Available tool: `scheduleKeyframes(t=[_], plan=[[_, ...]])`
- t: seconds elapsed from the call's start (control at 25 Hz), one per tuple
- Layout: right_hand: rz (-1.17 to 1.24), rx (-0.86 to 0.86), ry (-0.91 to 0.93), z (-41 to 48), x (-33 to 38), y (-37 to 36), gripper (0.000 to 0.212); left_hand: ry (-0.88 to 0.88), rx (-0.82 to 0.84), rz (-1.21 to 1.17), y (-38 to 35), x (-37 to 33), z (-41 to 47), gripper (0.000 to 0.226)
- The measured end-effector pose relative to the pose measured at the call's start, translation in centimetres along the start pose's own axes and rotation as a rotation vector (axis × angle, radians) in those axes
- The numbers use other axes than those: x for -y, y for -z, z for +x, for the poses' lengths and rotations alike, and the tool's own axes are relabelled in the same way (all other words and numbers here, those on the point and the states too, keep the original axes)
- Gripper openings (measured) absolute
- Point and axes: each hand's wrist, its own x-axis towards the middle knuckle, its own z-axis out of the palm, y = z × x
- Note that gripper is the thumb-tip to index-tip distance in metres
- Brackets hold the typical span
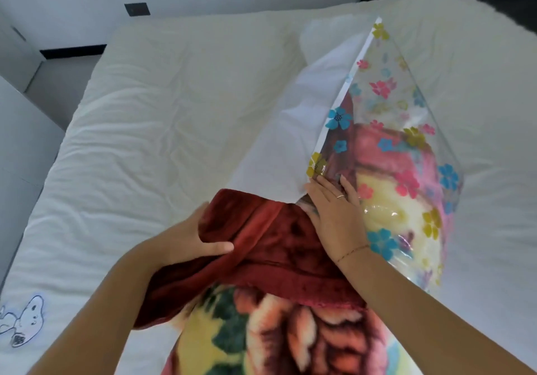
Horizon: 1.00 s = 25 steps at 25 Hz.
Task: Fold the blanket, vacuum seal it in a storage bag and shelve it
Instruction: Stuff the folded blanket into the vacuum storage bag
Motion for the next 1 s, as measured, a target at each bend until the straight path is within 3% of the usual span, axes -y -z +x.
scheduleKeyframes(t=[0.04, 0.12, 0.16, 0.28, 0.44, 0.6, 0.68, 0.72, 0.8, 0.88, 1.0], plan=[[0.001, 0.009, 0.015, -0.4, -0.2, 0.1, 0.028, -0.060, -0.021, 0.012, -1.4, 0.3, 0.8, 0.097], [0.024, 0.020, 0.021, -0.8, -0.9, 0.6, 0.031, -0.129, -0.270, 0.110, -3.7, 0.0, 1.8, 0.050], [0.044, 0.021, 0.007, -0.9, -1.3, 1.1, 0.032, -0.164, -0.367, 0.132, -4.7, -0.6, 1.5, 0.038], [0.005, 0.063, -0.049, -0.9, -1.9, 3.1, 0.040, -0.280, -0.449, 0.110, -8.0, -3.7, -0.6, 0.039], [-0.009, 0.234, -0.012, 0.7, -0.7, 5.9, 0.081, -0.404, -0.427, 0.090, -13.0, -7.7, -2.1, 0.040], [-0.291, 0.401, 0.015, -0.6, -1.8, 4.3, 0.081, -0.470, -0.231, 0.172, -17.8, -12.0, -2.9, 0.029], [-0.286, 0.307, 0.015, -2.7, -3.9, 3.9, 0.071, -0.522, -0.056, -0.023, -18.9, -12.2, -3.6, 0.037], [-0.277, 0.237, 0.028, -3.6, -5.0, 3.7, 0.067, -0.544, -0.058, -0.159, -18.3, -11.5, -3.7, 0.036], [-0.240, 0.188, 0.037, -4.6, -6.5, 3.9, 0.064, -0.573, -0.461, -0.235, -16.6, -8.2, -1.1, 0.033], [-0.190, 0.160, 0.029, -4.8, -6.7, 4.3, 0.062, -0.416, -0.748, -0.155, -14.5, -4.3, 3.0, 0.040], [-0.181, 0.124, 0.043, -5.3, -6.6, 4.5, 0.053, -0.190, -0.576, -0.250, -12.3, -2.0, 7.8, 0.052]])
